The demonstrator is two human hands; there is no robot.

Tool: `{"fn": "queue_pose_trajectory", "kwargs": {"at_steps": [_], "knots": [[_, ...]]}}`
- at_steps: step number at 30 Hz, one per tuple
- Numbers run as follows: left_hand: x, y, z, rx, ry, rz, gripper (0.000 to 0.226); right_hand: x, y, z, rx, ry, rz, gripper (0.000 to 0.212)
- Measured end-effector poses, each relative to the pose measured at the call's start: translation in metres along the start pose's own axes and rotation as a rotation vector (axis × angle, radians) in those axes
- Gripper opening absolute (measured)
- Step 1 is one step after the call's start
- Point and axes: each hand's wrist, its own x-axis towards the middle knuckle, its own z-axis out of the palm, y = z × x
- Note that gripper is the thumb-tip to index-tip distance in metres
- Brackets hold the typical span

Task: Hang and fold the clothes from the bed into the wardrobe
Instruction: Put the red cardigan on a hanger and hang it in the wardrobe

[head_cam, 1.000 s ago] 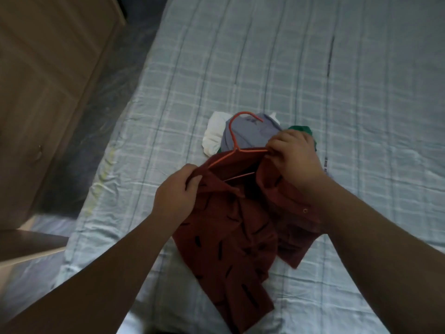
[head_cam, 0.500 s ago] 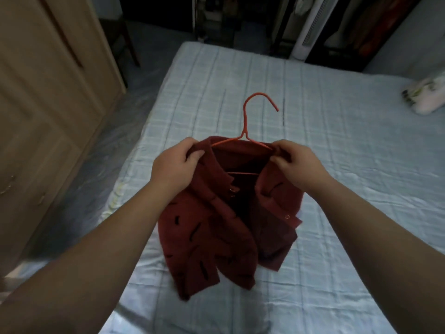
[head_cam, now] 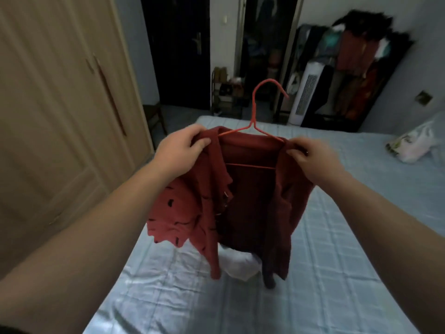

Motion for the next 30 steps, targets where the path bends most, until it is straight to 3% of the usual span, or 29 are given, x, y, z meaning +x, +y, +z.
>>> {"fn": "queue_pose_trajectory", "kwargs": {"at_steps": [4, 8, 10, 13, 16, 20, 24, 26, 30], "knots": [[0.025, 0.06, -0.064, 0.078, 0.134, 0.117, 0.03, 0.016, -0.039, -0.074, -0.048, 0.197, -0.135, 0.017], [0.042, 0.1, -0.105, 0.116, 0.103, 0.138, 0.014, 0.035, -0.065, -0.134, -0.247, 0.288, -0.244, 0.013], [0.047, 0.116, -0.112, 0.103, 0.086, 0.139, 0.008, 0.04, -0.072, -0.144, -0.252, 0.369, -0.245, 0.011], [0.051, 0.134, -0.111, 0.126, 0.047, 0.161, 0.007, 0.038, -0.075, -0.143, -0.295, 0.244, -0.231, 0.012], [0.053, 0.142, -0.104, 0.105, 0.031, 0.185, 0.003, 0.033, -0.069, -0.139, -0.249, 0.385, -0.218, 0.012], [0.059, 0.15, -0.101, 0.095, -0.04, 0.179, 0.013, 0.032, -0.063, -0.14, -0.247, 0.186, -0.172, 0.01], [0.069, 0.142, -0.121, 0.131, -0.142, 0.293, 0.013, 0.027, -0.053, -0.157, -0.291, 0.332, -0.28, 0.014], [0.074, 0.137, -0.138, 0.185, -0.152, 0.315, 0.016, 0.027, -0.05, -0.168, -0.294, 0.312, -0.322, 0.02], [0.08, 0.133, -0.157, 0.115, -0.166, 0.296, 0.039, 0.032, -0.048, -0.187, -0.242, 0.034, -0.32, 0.02]]}}
